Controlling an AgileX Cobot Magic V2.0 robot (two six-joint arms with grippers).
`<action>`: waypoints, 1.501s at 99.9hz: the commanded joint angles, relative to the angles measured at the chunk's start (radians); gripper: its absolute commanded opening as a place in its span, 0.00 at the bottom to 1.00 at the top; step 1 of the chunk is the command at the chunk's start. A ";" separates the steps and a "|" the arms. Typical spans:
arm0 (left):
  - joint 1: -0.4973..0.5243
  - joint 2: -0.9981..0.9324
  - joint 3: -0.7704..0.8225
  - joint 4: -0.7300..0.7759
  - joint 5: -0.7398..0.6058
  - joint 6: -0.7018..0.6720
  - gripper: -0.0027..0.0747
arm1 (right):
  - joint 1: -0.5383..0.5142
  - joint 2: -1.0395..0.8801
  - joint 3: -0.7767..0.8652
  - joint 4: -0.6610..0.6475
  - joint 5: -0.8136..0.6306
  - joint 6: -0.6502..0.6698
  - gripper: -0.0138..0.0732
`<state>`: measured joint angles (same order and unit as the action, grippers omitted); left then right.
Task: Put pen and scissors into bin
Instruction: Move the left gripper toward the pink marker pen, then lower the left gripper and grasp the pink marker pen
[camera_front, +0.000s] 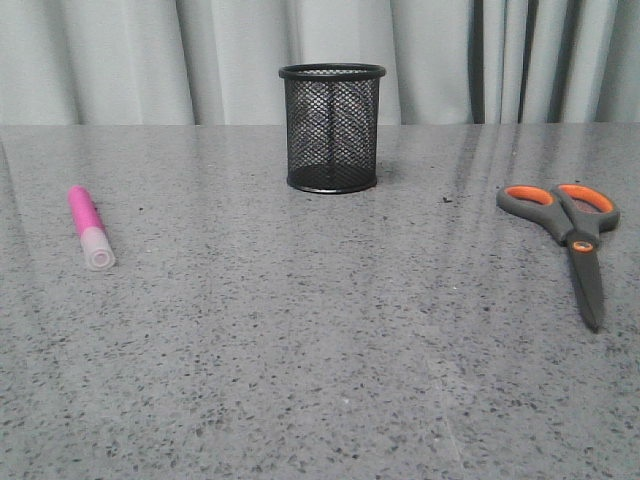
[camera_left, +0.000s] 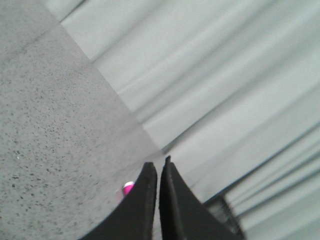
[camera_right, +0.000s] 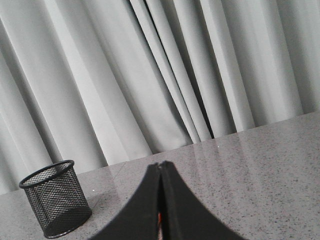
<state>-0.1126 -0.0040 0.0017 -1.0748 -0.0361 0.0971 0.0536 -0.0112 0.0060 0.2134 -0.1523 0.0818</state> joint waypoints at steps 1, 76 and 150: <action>-0.008 -0.031 0.041 -0.103 -0.061 -0.006 0.01 | -0.004 -0.015 -0.055 0.003 -0.055 0.007 0.08; -0.006 0.943 -0.830 0.513 0.729 -0.007 0.48 | 0.012 0.519 -0.532 0.003 0.415 0.007 0.58; -0.195 1.508 -1.183 0.951 0.797 -0.607 0.44 | 0.012 0.519 -0.524 0.003 0.460 0.007 0.58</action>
<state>-0.2984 1.5166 -1.1479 -0.1316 0.7974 -0.4647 0.0644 0.4963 -0.4919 0.2157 0.3617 0.0897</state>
